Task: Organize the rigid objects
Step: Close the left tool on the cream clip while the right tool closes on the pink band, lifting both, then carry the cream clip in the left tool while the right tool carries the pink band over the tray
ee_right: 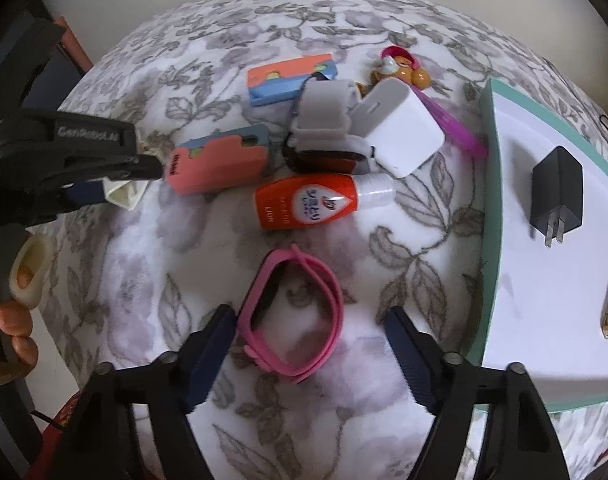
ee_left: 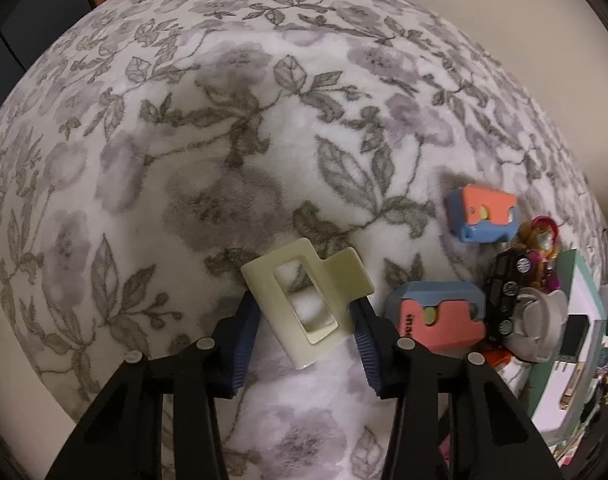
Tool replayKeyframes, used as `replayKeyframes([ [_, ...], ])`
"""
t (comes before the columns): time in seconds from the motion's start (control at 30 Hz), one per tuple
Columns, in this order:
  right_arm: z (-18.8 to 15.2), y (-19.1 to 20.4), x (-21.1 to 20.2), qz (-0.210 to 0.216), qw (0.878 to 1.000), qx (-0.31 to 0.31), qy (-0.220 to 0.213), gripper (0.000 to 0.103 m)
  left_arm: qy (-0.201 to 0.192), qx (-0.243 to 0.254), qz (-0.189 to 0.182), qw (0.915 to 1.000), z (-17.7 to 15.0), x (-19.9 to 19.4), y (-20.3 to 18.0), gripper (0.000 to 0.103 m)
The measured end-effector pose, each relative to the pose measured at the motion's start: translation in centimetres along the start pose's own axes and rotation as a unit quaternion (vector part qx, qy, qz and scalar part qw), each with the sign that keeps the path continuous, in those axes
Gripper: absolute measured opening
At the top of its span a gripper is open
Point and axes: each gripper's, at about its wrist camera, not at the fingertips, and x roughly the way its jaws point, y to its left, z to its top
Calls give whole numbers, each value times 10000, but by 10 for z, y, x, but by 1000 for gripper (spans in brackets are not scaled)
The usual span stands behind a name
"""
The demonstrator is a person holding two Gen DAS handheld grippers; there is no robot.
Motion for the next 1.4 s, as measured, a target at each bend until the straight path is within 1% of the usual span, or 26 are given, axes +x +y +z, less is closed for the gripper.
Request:
replayKeyframes([
  [0.03, -1, 3, 0, 6, 10000, -41, 0, 69, 1, 2, -53, 10000, 0, -2, -1, 48],
  [0.07, -1, 4, 0, 7, 10000, -76, 10, 68, -5, 5, -119, 9999, 0, -2, -2, 48],
  [0.2, -1, 12, 2, -66, 9998, -168, 0, 67, -21, -32, -246, 9997, 1, -4, -4, 48],
  [0.33, -1, 15, -1, 20, 9999, -143, -37, 57, -71, -89, -285, 9995, 0, -10, -3, 48],
  [0.5, 3, 7, -10, 139, 9999, -31, -76, 56, -156, -132, -321, 9993, 2, -12, -1, 48],
  [0.63, 8, -4, -26, 252, 9991, 133, -301, 56, -270, -132, -344, 9990, 3, -20, 0, 48],
  [0.73, 12, -15, -43, 269, 9975, 322, -574, 56, -452, -81, -321, 9984, 5, -30, -3, 48],
  [0.83, 16, -29, -54, 101, 9959, 467, -774, 56, -623, -15, -302, 9976, 7, -40, -8, 48],
  [0.9, 17, -37, -59, 48, 9947, 588, -844, 56, -756, 65, -304, 9967, 8, -49, -13, 48],
  [1.13, 15, -73, -79, -79, 9886, 1038, -1085, 56, -962, 363, -293, 9943, 4, -66, -32, 48],
  [1.4, 10, -125, -95, -186, 9766, 1684, -1323, 57, -1220, 954, -348, 9873, -10, -87, -74, 48],
])
